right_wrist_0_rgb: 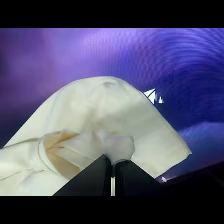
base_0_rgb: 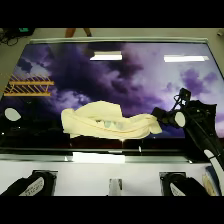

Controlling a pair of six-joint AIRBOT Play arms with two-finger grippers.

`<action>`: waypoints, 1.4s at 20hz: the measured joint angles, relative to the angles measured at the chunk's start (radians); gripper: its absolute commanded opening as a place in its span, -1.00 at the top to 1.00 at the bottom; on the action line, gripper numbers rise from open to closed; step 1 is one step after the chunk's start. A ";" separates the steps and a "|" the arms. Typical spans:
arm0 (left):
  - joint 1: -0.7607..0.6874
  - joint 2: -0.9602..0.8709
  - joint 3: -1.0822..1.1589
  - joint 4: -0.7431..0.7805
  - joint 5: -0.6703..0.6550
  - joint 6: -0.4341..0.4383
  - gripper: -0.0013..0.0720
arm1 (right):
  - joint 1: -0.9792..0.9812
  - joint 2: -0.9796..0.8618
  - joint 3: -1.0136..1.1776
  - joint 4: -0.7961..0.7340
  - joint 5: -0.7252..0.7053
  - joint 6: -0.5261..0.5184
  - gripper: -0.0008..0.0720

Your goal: Fold the shirts.

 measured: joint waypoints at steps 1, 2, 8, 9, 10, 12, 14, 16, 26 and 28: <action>0.002 -0.007 -0.021 -0.019 0.009 0.000 -0.66 | 0.000 0.000 0.000 0.003 0.010 -0.008 0.91; 0.004 -0.018 -0.042 -0.042 0.031 0.000 -0.66 | 0.000 0.000 0.000 0.006 0.018 -0.013 0.91; 0.003 -0.119 -0.092 -0.195 0.152 0.003 -0.64 | 0.000 0.000 0.000 0.019 0.046 -0.027 0.91; -0.003 -0.129 -0.093 -0.216 0.173 0.003 -0.64 | 0.000 0.000 0.000 0.019 0.049 -0.028 0.91; -0.008 -0.140 -0.095 -0.238 0.192 0.002 -0.64 | 0.000 0.000 0.000 0.019 0.056 -0.029 0.91; -0.018 -0.160 -0.097 -0.256 0.226 0.002 0.16 | 0.000 0.000 0.000 0.019 0.064 -0.031 0.91; -0.021 -0.175 -0.102 -0.249 0.251 0.003 0.88 | 0.000 0.000 0.000 0.019 0.072 -0.032 0.91; -0.024 -0.181 -0.099 -0.257 0.256 0.003 0.88 | 0.000 0.000 0.000 0.019 0.074 -0.032 0.91; -0.026 0.167 0.386 -0.259 0.315 0.116 0.88 | 0.000 0.134 0.310 -0.131 0.098 -0.256 0.91; -0.026 0.246 0.582 -0.262 0.391 0.123 0.88 | 0.000 0.182 0.479 -0.186 0.097 -0.287 0.90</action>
